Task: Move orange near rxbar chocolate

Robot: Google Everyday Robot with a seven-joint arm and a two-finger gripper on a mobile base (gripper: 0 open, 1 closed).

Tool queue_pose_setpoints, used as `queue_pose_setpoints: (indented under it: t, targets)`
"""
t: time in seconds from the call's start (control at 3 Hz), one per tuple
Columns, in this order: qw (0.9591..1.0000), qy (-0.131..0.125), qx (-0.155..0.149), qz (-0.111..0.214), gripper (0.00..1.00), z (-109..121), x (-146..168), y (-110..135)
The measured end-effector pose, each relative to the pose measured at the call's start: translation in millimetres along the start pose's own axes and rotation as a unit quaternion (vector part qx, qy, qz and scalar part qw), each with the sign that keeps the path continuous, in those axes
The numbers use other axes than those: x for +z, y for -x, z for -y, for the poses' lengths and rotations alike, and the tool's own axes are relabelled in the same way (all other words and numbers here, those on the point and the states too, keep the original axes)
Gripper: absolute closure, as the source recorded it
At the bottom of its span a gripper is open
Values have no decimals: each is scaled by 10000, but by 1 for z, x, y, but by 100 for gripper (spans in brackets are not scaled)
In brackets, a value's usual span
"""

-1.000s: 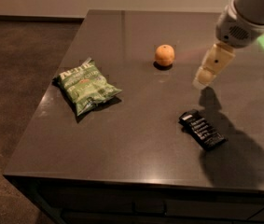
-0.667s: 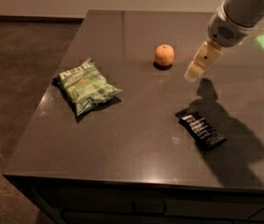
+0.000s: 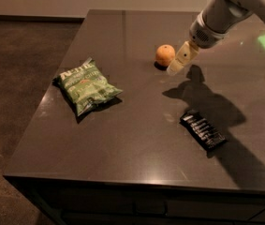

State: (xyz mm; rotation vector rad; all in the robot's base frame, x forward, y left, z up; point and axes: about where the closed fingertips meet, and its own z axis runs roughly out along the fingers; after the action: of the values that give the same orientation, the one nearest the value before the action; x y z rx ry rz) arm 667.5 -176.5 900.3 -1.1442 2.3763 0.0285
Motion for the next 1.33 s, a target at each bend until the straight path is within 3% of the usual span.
queue_pose_setpoints:
  t: [1.0,1.33]
  targets:
    - [9995,302,-6,46,0,18,68,35]
    - [9992,403,-40,43,12,20,77,42]
